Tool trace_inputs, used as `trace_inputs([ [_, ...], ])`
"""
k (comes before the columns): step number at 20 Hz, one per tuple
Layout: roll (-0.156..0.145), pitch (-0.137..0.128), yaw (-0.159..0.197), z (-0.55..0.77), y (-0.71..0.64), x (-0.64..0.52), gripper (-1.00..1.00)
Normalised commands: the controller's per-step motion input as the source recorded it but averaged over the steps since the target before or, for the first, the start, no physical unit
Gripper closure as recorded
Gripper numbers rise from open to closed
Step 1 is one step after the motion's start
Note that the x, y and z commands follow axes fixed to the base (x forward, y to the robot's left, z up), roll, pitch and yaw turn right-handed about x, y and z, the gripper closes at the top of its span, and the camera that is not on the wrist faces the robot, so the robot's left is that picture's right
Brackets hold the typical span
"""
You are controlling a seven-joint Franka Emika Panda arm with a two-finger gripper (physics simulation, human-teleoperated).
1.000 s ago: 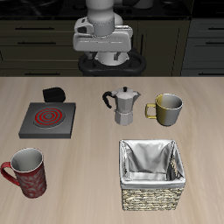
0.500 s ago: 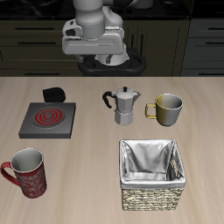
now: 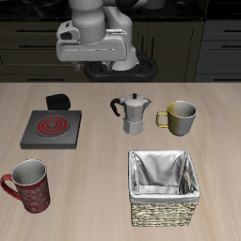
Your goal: Place the red mug in the basket
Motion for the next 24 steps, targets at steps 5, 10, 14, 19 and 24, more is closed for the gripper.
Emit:
trace_inputs([
  [5, -0.070, 0.005, -0.021, 0.12, -0.32, 0.49, -1.00],
  [10, -0.015, -0.015, -0.005, 0.14, -0.20, 0.38, -1.00],
  [14, -0.010, -0.021, -0.003, 0.09, -0.07, 0.17, -1.00],
  [19, -0.038, -0.044, -0.011, 0.19, -0.16, 0.38, -1.00],
  [24, -0.001, 0.000, 0.020, 0.03, -0.09, 0.29, -1.00],
])
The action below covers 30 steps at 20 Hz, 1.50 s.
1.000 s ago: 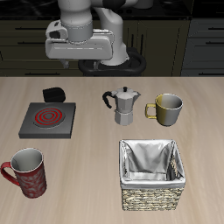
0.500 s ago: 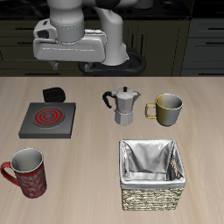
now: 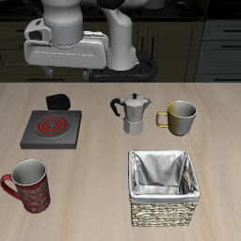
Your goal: Place the red mug in the basket
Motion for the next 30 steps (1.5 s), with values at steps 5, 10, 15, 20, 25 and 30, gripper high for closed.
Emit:
trace_inputs([
  [5, -0.023, -0.008, -0.010, 0.03, -0.14, 0.29, -1.00],
  [10, -0.046, -0.010, -0.010, 0.01, -0.20, 0.25, -1.00],
  [15, -0.026, -0.016, -0.009, 0.00, -0.23, 0.26, -1.00],
  [20, -0.010, 0.013, -0.015, -0.07, -0.10, 0.29, -1.00],
  [25, 0.001, -0.009, 0.001, -0.04, -0.07, 0.25, -1.00],
  [30, -0.001, -0.010, -0.016, -0.01, -0.06, 0.18, -1.00],
])
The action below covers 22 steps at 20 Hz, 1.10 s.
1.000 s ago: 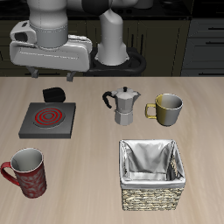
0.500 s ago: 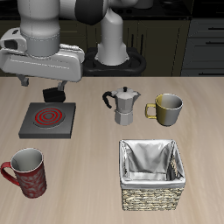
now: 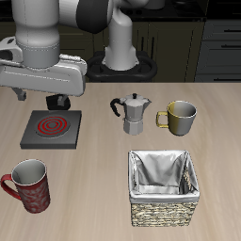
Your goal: Place the red mug in the basket
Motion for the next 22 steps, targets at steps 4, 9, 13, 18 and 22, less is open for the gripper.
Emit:
trace_inputs([
  [4, 0.017, -0.011, 0.012, 0.01, 0.02, 0.21, -1.00],
  [9, 0.005, -0.034, 0.027, -0.02, -0.01, 0.21, -1.00],
  [13, 0.001, -0.038, -0.024, -0.06, -0.09, 0.13, -1.00],
  [18, -0.010, -0.043, 0.014, -0.06, 0.00, 0.00, -1.00],
  [22, 0.008, -0.010, 0.008, -0.14, 0.03, 0.04, -1.00],
])
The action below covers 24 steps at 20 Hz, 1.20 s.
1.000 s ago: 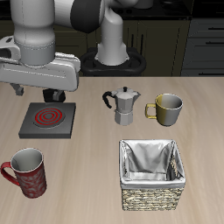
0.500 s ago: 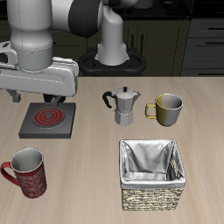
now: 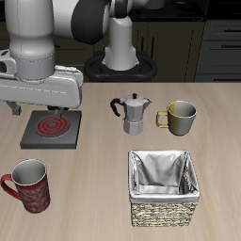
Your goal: Place the red mug in the basket
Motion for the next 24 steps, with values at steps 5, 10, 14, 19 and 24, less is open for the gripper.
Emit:
trace_inputs([
  [5, -0.018, 0.006, 0.008, -0.13, -0.03, 0.00, -1.00],
  [10, -0.005, 0.008, 0.011, -0.18, -0.01, 0.05, -1.00],
  [14, -0.009, 0.005, 0.015, -0.19, 0.00, 0.12, -1.00],
  [19, -0.003, 0.013, 0.024, -0.32, 0.04, 0.14, -1.00],
  [24, 0.003, 0.022, 0.001, -0.26, 0.11, 0.11, -1.00],
])
